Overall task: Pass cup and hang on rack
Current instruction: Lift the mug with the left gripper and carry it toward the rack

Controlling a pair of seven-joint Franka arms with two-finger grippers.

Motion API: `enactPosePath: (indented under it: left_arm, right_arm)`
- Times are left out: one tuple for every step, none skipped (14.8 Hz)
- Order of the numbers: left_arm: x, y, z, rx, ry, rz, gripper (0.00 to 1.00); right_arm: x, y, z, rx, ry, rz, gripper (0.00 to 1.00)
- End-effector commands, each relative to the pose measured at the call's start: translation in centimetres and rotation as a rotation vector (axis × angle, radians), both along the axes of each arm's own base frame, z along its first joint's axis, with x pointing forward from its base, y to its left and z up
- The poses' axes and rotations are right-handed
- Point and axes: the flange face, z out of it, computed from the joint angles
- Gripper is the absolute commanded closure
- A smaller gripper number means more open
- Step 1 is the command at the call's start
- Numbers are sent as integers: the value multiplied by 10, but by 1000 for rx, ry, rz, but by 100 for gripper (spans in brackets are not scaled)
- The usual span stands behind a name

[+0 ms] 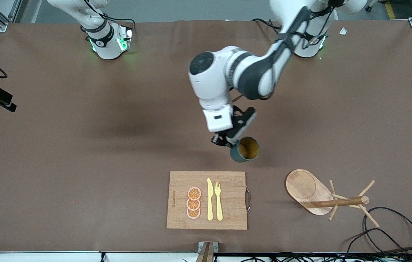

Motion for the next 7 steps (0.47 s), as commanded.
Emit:
enactPosePath:
  left_arm:
    - [30,56,34,-116,38,12,100]
    - [45,82,45,-165,49,27,100]
    - [59,104,51,-219,57,32,100]
    - [71,120,55,-275,56,41,100]
    - [86,144,60,-338,46,69,100]
    - [97,162,64,-403,38,95,100]
    - [108,180,69,-482,25,122,100]
  right_arm:
    - [-3,4,5,-11,-1,3,0]
    - [-3,6,5,-11,-1,8,0]
    - [-3,8,5,-12,-1,11,0]
    - [-3,8,5,-12,-1,11,0]
    - [-3,9,5,-14,-2,12,0]
    - [-3,9,5,-14,-4,12,0]
    - [-2,10,5,-14,-4,14,0]
